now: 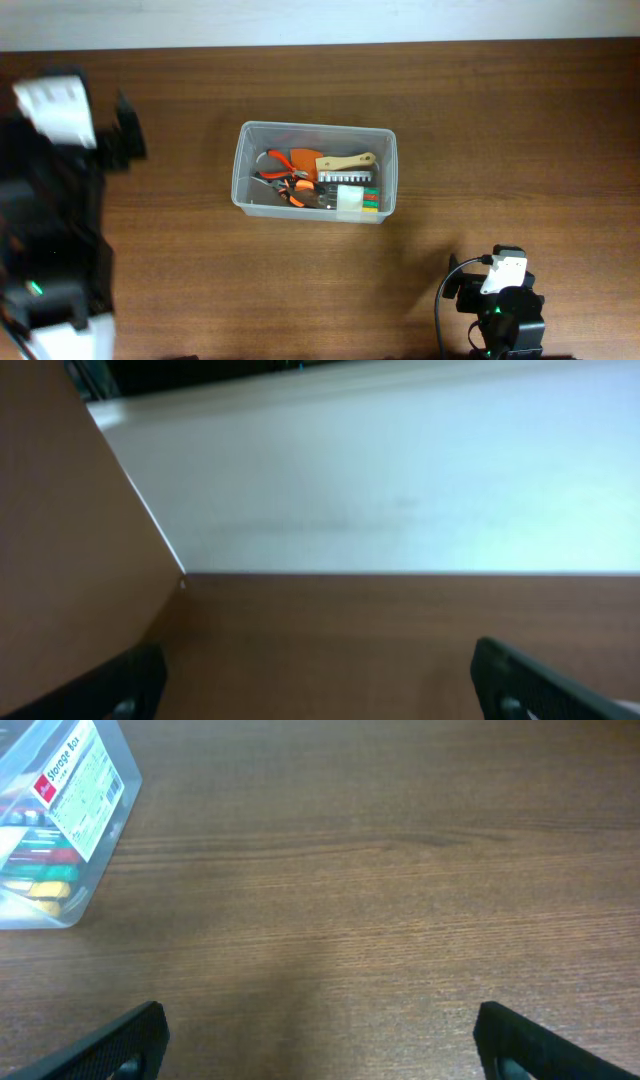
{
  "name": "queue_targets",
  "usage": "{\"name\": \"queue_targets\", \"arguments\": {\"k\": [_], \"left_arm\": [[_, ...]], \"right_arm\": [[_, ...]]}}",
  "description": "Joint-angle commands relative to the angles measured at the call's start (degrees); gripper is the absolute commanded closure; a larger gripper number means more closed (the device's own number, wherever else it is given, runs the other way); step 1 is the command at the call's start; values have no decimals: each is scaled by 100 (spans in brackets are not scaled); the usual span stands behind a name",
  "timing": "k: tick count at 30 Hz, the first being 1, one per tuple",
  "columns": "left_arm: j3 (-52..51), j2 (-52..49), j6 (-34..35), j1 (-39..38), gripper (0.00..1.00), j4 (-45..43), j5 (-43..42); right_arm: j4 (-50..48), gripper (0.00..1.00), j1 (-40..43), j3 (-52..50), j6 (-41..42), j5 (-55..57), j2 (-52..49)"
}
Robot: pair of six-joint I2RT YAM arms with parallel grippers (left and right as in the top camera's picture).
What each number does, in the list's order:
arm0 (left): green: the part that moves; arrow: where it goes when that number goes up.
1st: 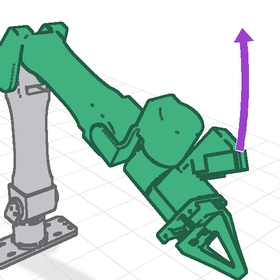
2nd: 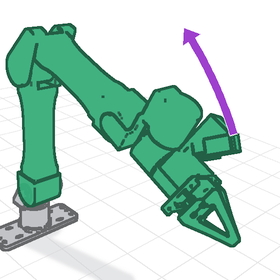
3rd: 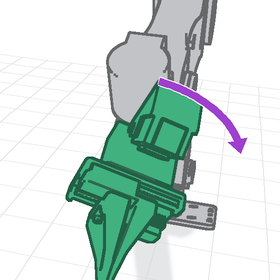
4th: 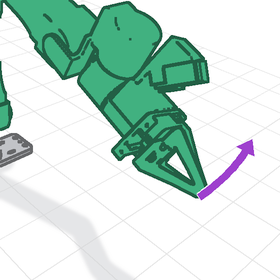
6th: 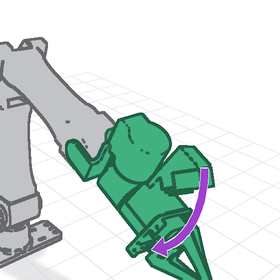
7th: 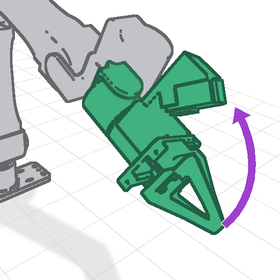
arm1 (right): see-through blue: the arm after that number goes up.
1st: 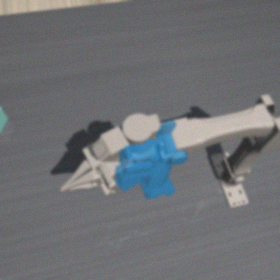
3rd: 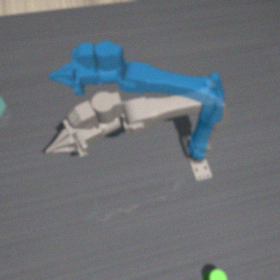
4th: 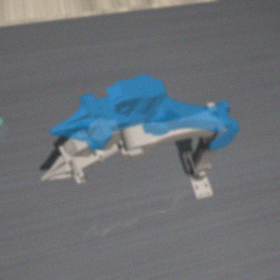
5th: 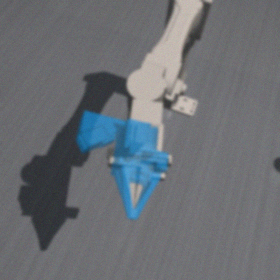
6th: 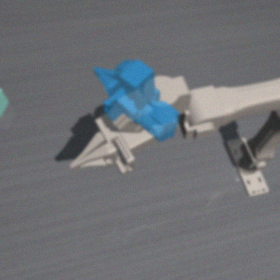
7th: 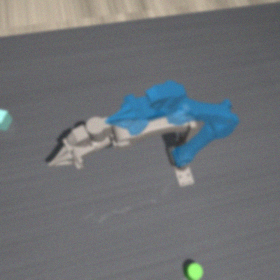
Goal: Pack container
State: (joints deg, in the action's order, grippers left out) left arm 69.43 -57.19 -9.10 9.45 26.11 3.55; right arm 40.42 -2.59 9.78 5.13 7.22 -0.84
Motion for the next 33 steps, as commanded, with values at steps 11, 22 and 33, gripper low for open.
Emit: {"name": "queue_targets", "arguments": {"k": [11,22,33], "left_arm": [[-5606,3617,94,-201,1,-2817,-918],[-6732,5455,87,-516,1,-2203,-901],[-6745,5692,90,-1032,1,-1851,-485]], "right_arm": [[4,2,37,-48,-17,-13,59],[4,2,37,-48,-17,-13,59],[4,2,37,-48,-17,-13,59]]}}
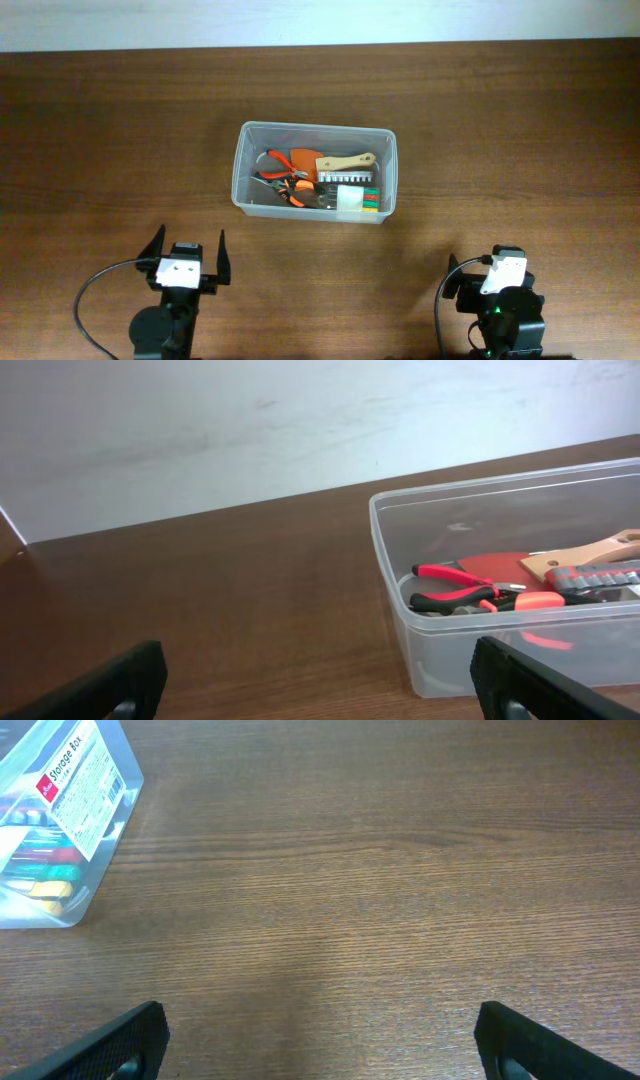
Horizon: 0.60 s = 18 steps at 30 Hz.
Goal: Pack container
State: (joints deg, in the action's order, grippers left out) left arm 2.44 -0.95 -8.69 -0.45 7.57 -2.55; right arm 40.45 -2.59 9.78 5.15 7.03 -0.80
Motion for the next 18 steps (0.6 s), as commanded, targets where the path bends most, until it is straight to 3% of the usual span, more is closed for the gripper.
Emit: {"name": "queue_targets", "arguments": {"k": [1,18], "left_arm": [[-46,68,48,-42,1,2,127],[-46,66,48,-42,1,2,127]], "right_arm": [[2,2,37,-48,-20,7,55],[2,2,37,-48,-20,7,55]]}}
